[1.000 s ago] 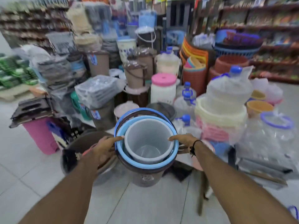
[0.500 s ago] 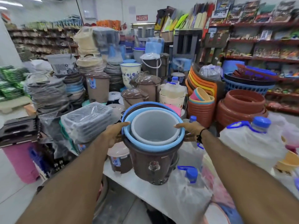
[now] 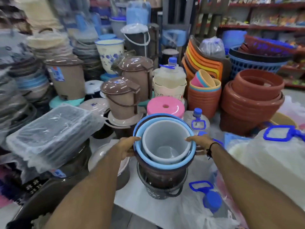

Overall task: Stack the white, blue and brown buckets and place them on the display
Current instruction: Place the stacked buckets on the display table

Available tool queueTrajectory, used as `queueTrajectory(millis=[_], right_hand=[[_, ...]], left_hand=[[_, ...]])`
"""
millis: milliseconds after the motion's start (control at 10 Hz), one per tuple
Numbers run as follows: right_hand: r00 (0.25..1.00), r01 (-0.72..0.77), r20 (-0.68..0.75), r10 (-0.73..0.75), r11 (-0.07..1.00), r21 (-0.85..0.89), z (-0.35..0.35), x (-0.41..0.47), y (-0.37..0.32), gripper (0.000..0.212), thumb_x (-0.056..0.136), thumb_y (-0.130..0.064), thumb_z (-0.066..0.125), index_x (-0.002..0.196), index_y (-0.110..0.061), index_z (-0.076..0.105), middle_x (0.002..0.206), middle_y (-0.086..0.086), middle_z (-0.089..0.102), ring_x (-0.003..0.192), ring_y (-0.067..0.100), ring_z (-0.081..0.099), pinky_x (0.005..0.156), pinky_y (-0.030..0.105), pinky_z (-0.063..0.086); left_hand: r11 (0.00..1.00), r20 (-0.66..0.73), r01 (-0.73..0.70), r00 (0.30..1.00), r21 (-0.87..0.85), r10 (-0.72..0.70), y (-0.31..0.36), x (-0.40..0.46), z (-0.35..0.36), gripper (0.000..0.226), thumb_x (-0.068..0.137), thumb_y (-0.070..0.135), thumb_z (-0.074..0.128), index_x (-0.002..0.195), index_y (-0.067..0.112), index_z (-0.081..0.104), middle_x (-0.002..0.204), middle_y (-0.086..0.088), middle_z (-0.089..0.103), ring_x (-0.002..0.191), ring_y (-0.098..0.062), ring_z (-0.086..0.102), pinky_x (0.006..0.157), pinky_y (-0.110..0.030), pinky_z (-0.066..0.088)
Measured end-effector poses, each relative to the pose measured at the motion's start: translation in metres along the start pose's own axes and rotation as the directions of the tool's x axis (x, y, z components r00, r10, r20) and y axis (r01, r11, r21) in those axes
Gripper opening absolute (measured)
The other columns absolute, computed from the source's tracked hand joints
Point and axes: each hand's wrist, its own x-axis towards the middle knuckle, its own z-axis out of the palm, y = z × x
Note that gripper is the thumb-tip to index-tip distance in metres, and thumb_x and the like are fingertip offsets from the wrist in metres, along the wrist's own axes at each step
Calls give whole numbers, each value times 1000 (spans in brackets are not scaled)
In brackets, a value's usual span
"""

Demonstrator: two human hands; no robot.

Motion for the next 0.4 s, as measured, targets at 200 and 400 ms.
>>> queueTrajectory(millis=[200,400], right_hand=[[977,-210,-30,209,977,-40,39,57,53,40,69,-17,84,99,3,66,96,25,72,78,37,72,69,52,62],[963,-270,-58,265,957,-105,65,80,81,38,73,-19,79,101,2,66,84,20,69,67,32,67,67,46,62]], left_hand=[[983,54,167,984,76,-171,-47,86,11,35,86,21,69,117,5,63,105,-19,73,78,-31,70,69,-42,61],[954,104,227,963,196,-250,-78,123,15,50,80,20,75,123,2,59,109,-22,70,85,-36,69,72,-45,59]])
